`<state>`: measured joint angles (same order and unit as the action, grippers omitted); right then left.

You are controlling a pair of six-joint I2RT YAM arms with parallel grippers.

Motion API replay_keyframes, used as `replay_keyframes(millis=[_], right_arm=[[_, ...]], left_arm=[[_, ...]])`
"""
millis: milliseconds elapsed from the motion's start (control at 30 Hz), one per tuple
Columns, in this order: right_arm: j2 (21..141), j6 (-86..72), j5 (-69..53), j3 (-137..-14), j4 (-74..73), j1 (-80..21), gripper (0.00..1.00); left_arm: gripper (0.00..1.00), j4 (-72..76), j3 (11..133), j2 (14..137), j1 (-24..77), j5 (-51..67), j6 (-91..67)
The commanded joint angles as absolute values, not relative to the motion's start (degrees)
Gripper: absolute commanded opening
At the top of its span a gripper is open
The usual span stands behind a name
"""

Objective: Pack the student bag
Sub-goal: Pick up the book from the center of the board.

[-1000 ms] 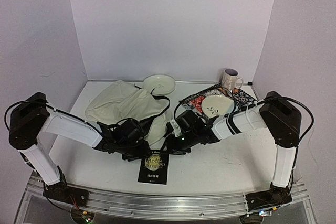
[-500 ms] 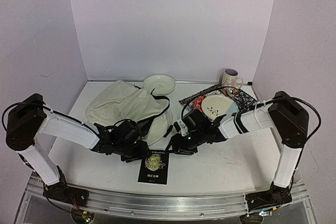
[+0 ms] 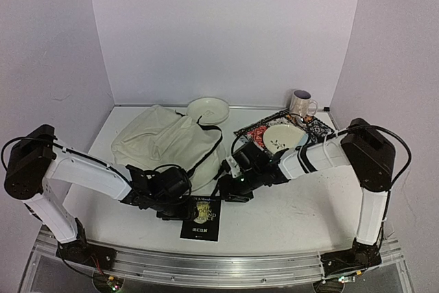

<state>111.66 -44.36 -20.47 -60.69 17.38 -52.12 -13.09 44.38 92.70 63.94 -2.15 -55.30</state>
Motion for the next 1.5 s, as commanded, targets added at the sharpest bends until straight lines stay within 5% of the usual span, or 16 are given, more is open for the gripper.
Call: replay_keyframes(millis=[0,433,767,1000,1467], right_arm=[[114.7,-44.7,-23.9,-62.8,15.6,-52.4,0.58],[115.4,-47.2,-33.8,-62.0,26.1,-52.7,0.57],[111.6,-47.2,-34.2,-59.3,29.5,-52.6,0.43],[110.4,-46.9,-33.8,-57.7,30.9,-51.5,0.26],[107.3,-46.7,-34.9,-55.3,33.5,-49.1,0.22]], left_arm=[[0.56,-19.8,45.5,95.9,64.5,-1.2,-54.5],[0.47,-11.1,44.7,99.4,64.4,2.0,-57.2],[0.47,-9.1,42.2,96.4,63.3,0.5,-59.9],[0.5,-5.8,38.2,90.7,61.9,-1.7,-62.0],[0.64,10.1,30.4,86.3,57.8,5.9,-63.7]])
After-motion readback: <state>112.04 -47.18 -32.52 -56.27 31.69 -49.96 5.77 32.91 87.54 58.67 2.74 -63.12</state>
